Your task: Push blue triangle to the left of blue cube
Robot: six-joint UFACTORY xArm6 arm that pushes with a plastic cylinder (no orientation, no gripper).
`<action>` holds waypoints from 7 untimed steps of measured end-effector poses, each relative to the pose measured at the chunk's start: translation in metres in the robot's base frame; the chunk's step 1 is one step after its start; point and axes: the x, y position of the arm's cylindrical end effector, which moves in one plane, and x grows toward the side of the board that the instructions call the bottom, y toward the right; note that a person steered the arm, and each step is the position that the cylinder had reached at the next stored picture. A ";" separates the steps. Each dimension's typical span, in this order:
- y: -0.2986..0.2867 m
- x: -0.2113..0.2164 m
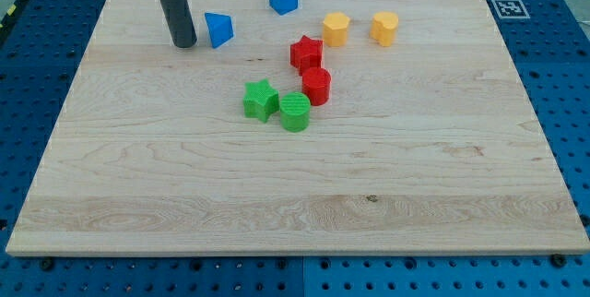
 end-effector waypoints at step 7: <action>0.070 -0.043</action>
